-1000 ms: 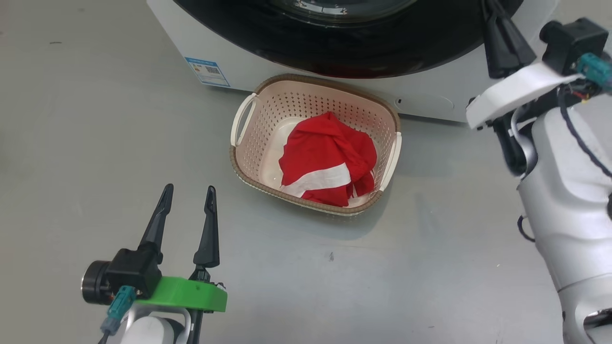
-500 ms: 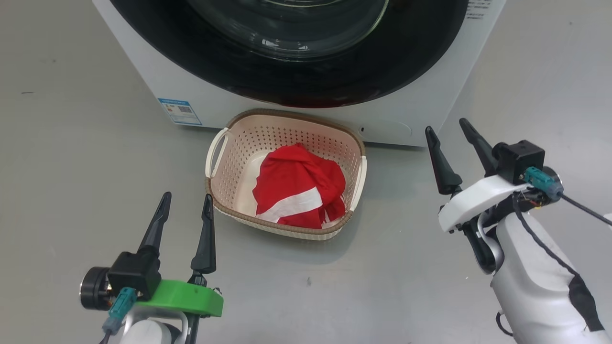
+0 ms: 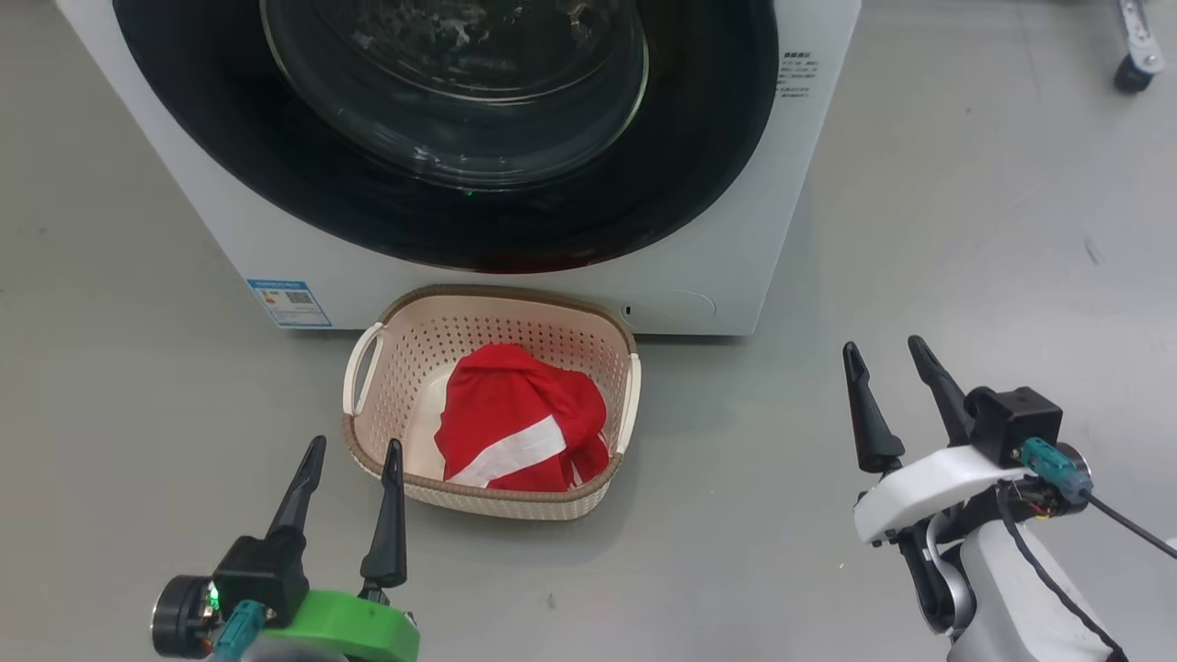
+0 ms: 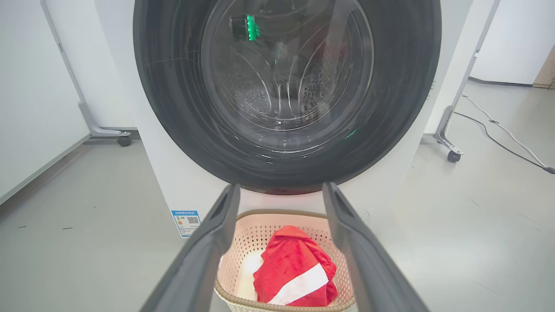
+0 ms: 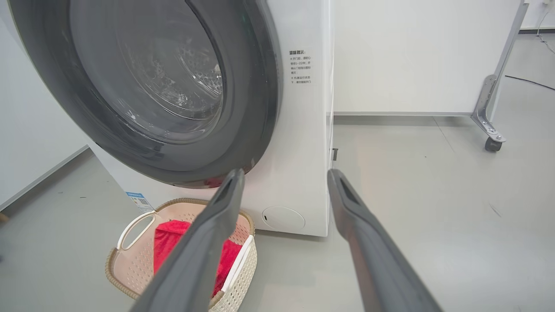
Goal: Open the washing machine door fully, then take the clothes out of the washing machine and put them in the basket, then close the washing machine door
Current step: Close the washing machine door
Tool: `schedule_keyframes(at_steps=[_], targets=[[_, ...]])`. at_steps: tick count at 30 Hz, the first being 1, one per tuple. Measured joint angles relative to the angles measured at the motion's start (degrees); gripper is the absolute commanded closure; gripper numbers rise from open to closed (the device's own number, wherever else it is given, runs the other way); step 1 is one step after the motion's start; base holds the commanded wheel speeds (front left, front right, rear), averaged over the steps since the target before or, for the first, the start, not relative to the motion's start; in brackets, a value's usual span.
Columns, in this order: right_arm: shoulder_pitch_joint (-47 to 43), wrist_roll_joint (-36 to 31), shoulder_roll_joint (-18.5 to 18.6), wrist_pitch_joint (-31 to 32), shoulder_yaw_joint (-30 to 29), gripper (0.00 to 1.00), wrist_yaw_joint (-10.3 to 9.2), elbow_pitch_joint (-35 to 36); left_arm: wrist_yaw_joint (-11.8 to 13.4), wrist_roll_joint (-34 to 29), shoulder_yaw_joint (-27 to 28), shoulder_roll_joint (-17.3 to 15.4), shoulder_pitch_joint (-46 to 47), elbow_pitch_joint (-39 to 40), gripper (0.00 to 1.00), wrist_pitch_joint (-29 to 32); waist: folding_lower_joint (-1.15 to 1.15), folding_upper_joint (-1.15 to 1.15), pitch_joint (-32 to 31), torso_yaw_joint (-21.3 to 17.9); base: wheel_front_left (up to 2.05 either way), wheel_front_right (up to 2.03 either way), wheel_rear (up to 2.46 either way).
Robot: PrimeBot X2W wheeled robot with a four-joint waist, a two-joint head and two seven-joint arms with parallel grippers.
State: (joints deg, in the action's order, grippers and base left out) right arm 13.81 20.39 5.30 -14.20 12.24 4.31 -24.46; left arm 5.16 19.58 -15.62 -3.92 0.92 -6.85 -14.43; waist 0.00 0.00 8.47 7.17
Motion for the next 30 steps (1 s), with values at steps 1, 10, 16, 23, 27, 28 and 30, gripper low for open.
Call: schedule_keyframes(at_steps=[1, 10, 16, 23, 27, 28, 30], targets=[[-0.79, 0.00, -0.01, 0.00, -0.11, 0.00, -0.10, 0.43, -0.02, 0.00, -0.04, -0.10, -0.30, -0.11, 0.00, 0.00, 0.00, 0.00, -0.47, -0.35, 0.00, 0.00, 0.00], [-7.65, -0.44, -0.69, 0.00, -0.12, 0.00, -0.94, 4.27, -0.51, 0.20, -0.51, -0.58, -2.92, -0.59, 0.00, 0.04, 0.00, 0.00, -4.65, -2.95, 0.00, 0.00, 0.00], [-11.34, -0.54, -1.04, 0.00, 0.15, 0.00, -1.51, 5.87, -0.77, 0.43, -0.85, -0.68, -4.55, -0.70, 0.00, 0.25, 0.00, 0.00, -6.70, -4.12, 0.00, 0.00, 0.00], [-15.45, -0.79, -1.24, 0.00, 0.46, 0.00, -2.52, 7.86, -0.93, 0.54, -1.27, -0.78, -5.70, -0.08, 0.00, 0.91, 0.00, 0.00, -8.62, -5.45, 0.00, 0.00, 0.00], [-16.80, -0.93, -1.24, 0.00, 0.46, 0.00, -2.86, 8.89, -0.93, 0.56, -1.31, -0.82, -5.82, 0.31, 0.00, 1.30, 0.00, 0.00, -8.96, -5.78, 0.00, 0.00, 0.00], [-16.90, -1.12, -1.24, 0.00, 0.46, 0.00, -2.94, 9.20, -0.93, 0.57, -1.31, -0.86, -5.91, 0.37, 0.00, 1.32, 0.00, 0.00, -9.01, -5.83, 0.00, 0.00, 0.00], [-16.99, -1.38, -1.24, 0.00, 0.46, 0.00, -2.97, 10.06, -0.93, 0.58, -1.29, -0.98, -6.21, 0.56, 0.00, 1.34, 0.00, 0.00, -9.20, -6.00, 0.00, 0.00, 0.00]])
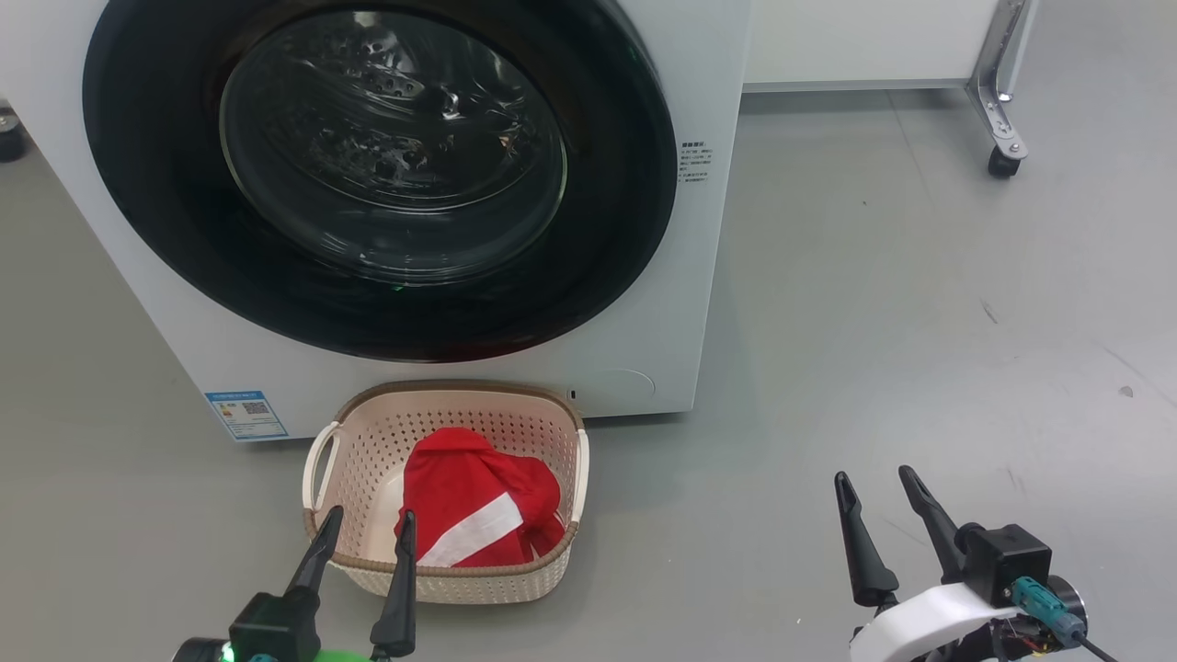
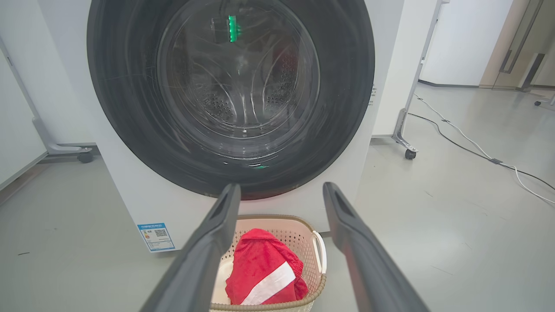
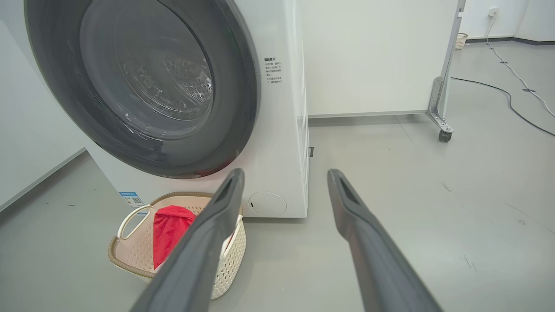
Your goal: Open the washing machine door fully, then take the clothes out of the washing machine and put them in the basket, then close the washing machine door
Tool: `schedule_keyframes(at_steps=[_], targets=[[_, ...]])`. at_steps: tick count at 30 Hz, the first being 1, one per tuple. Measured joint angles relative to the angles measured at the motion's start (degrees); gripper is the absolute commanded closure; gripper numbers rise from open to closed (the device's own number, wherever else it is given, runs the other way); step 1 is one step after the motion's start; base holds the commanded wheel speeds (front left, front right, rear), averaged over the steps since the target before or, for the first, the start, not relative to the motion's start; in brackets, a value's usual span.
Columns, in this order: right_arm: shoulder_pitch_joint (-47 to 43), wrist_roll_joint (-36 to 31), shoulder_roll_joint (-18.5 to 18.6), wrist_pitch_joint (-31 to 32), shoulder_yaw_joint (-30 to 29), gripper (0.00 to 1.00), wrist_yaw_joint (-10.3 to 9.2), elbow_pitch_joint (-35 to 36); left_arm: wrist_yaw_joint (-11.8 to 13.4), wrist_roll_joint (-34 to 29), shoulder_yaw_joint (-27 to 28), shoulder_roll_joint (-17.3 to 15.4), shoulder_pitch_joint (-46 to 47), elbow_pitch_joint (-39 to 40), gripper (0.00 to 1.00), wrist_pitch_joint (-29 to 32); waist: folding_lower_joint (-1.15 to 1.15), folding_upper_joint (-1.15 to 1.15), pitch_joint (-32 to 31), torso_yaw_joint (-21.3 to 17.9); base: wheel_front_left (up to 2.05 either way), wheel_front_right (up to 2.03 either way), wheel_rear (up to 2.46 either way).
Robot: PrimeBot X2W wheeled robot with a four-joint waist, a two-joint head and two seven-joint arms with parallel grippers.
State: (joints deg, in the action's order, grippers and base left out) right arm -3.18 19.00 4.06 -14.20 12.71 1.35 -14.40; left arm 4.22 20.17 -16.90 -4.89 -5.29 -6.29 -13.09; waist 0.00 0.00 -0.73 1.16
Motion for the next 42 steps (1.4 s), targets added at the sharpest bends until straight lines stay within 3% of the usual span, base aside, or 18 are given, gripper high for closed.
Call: schedule_keyframes(at_steps=[36, 37, 42], targets=[[-3.56, -0.07, 0.11, 0.00, -0.14, 0.00, -1.05, 5.26, 0.05, 0.42, 0.02, -0.59, -0.90, 2.75, 0.00, 1.91, 0.00, 0.00, -0.14, -0.35, 0.00, 0.00, 0.00], [-3.59, -0.04, 0.04, 0.04, -0.15, 1.00, -1.01, 4.79, 0.04, 0.42, -0.04, -0.48, -0.91, 2.24, 1.00, 1.93, 0.00, 0.00, -0.14, -0.35, 0.00, 0.00, 0.00], [-5.02, 0.07, -0.55, 0.26, 0.18, 1.00, -0.98, 2.29, 0.04, 0.43, -0.36, 0.25, -1.72, -0.49, 1.00, 1.93, 0.00, 0.00, -0.12, -0.36, 0.00, 0.00, 0.00]])
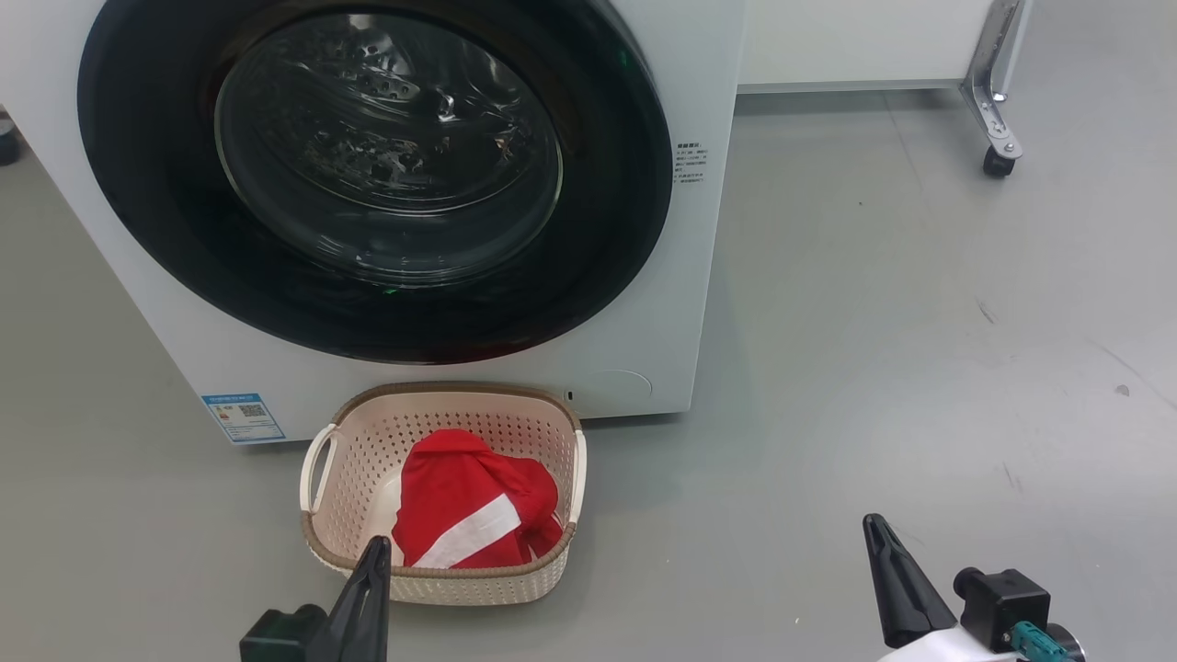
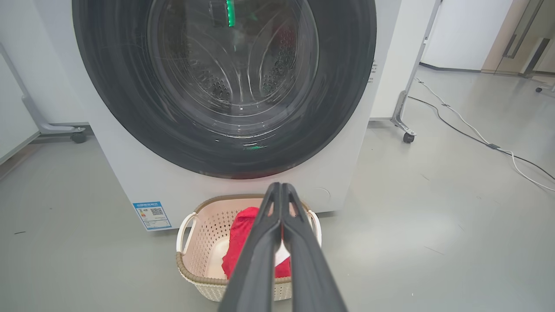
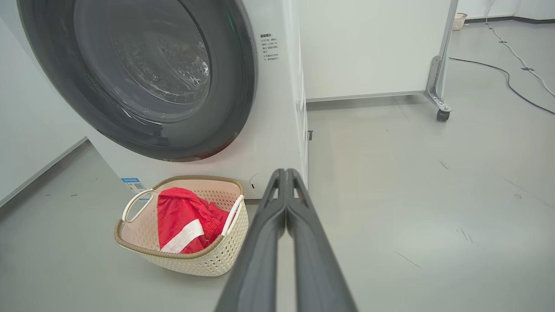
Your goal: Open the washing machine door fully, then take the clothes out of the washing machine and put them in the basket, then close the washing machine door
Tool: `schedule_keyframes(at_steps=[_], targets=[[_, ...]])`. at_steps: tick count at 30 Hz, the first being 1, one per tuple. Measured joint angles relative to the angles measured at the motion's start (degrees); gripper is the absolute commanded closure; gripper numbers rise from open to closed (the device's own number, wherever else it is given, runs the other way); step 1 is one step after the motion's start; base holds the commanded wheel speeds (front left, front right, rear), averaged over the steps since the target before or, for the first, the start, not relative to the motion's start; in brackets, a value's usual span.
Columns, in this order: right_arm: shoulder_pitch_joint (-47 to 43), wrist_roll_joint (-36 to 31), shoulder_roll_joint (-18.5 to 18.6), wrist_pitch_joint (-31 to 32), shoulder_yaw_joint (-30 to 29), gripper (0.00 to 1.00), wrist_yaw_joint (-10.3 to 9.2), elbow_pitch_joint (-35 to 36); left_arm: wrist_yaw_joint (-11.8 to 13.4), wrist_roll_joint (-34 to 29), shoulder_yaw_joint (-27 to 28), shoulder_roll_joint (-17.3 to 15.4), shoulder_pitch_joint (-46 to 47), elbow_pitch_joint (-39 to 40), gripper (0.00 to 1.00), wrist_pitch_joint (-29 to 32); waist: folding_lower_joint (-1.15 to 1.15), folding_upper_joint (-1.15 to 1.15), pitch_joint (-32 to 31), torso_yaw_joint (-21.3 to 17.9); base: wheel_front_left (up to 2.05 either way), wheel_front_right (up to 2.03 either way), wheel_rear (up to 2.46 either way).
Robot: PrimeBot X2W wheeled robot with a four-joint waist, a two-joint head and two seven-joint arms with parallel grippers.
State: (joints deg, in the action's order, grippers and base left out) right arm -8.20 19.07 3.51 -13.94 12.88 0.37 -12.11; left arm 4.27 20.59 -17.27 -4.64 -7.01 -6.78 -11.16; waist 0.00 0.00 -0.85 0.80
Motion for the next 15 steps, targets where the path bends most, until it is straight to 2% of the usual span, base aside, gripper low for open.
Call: schedule_keyframes(at_steps=[8, 15], targets=[[-0.24, 4.04, -0.01, 0.04, -0.27, 1.00, 0.16, 0.45, -0.60, 4.25, 0.16, 0.07, -0.42, 0.30, 1.00, 0.00, 0.00, 0.00, 0.11, -0.07, 0.00, 0.00, 0.00], [-0.22, 10.81, -0.09, 1.29, -1.51, 1.00, 0.75, 0.65, -1.42, 10.77, 1.38, 0.18, -0.41, 0.48, 1.00, 1.02, 0.00, 0.00, 0.21, -0.13, 0.00, 0.00, 0.00]])
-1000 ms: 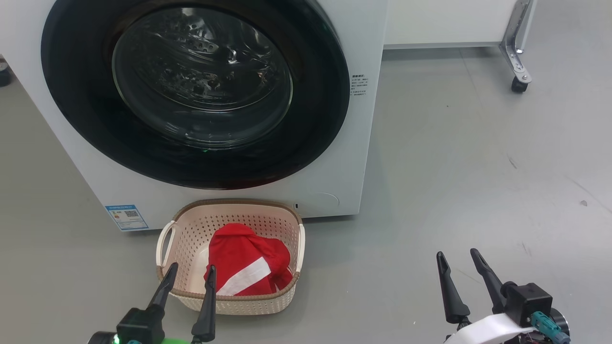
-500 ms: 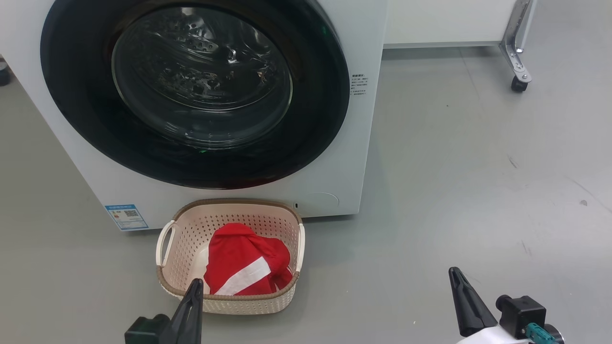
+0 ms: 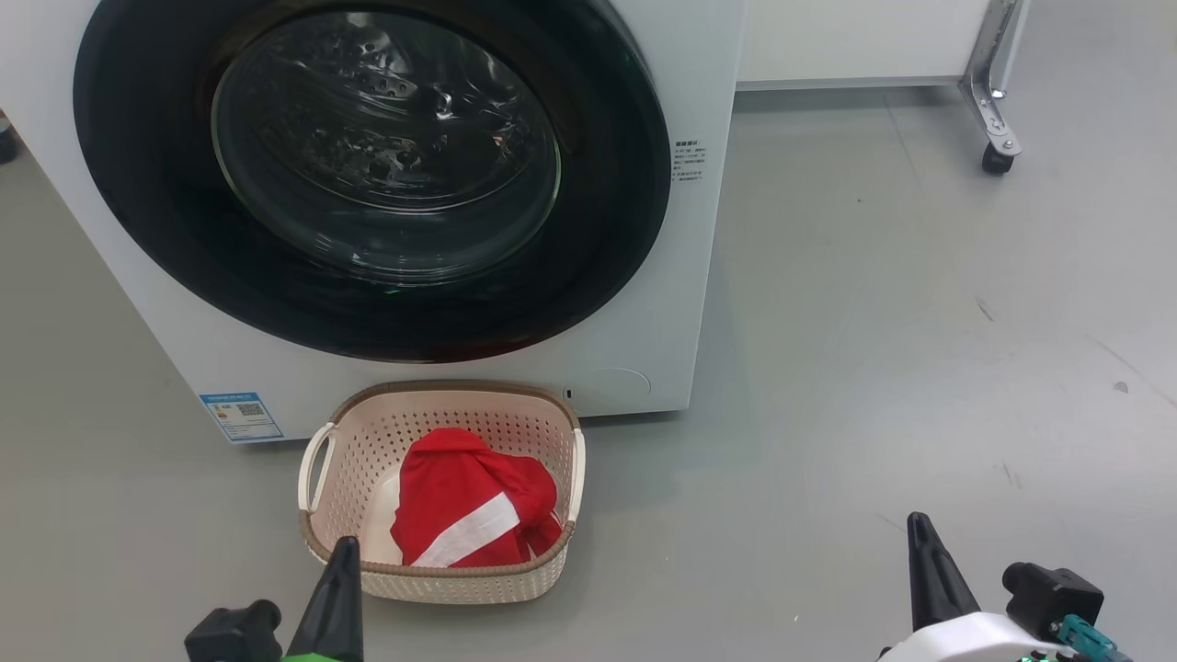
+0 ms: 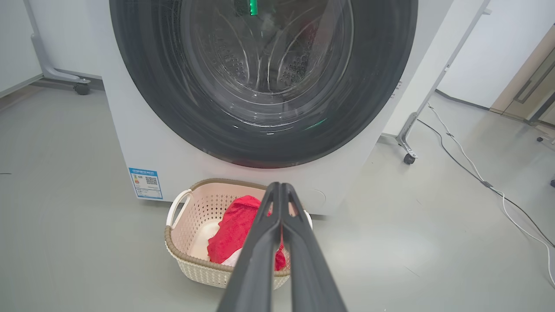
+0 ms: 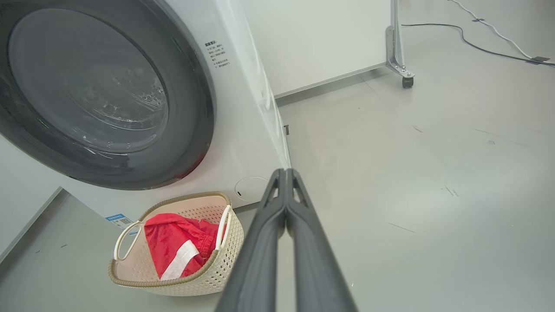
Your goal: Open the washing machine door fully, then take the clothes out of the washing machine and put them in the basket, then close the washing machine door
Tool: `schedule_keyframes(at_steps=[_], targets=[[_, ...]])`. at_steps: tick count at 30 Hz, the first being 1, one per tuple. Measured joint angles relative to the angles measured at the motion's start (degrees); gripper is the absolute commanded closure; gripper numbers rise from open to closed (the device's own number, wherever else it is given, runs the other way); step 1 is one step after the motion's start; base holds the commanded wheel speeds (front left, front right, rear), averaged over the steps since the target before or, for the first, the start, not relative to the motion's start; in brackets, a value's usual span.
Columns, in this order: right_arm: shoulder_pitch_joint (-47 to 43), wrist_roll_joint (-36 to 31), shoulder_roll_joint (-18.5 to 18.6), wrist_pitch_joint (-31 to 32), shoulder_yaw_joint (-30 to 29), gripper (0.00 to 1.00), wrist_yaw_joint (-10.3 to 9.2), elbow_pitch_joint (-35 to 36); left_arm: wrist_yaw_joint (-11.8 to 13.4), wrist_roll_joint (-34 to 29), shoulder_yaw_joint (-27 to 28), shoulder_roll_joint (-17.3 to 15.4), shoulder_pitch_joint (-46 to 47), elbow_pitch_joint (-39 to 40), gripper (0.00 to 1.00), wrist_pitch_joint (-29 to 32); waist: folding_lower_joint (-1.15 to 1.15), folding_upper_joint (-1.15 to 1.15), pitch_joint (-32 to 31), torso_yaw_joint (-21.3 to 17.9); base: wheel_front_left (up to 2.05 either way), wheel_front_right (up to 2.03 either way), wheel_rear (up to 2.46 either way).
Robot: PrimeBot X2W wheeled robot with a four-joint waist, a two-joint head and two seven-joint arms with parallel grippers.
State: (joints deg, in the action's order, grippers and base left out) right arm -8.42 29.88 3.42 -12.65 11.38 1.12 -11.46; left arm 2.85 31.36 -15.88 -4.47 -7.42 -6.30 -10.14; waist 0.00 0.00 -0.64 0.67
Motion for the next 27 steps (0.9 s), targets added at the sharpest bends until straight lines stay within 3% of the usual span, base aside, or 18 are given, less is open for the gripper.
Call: schedule_keyframes(at_steps=[27], targets=[[2.43, 19.22, 0.09, 4.89, -4.71, 1.00, 1.33, -0.16, -2.18, 18.71, 4.88, 0.00, 1.63, -1.30, 1.00, 3.83, 0.00, 0.00, 0.30, -0.20, 0.00, 0.00, 0.00]])
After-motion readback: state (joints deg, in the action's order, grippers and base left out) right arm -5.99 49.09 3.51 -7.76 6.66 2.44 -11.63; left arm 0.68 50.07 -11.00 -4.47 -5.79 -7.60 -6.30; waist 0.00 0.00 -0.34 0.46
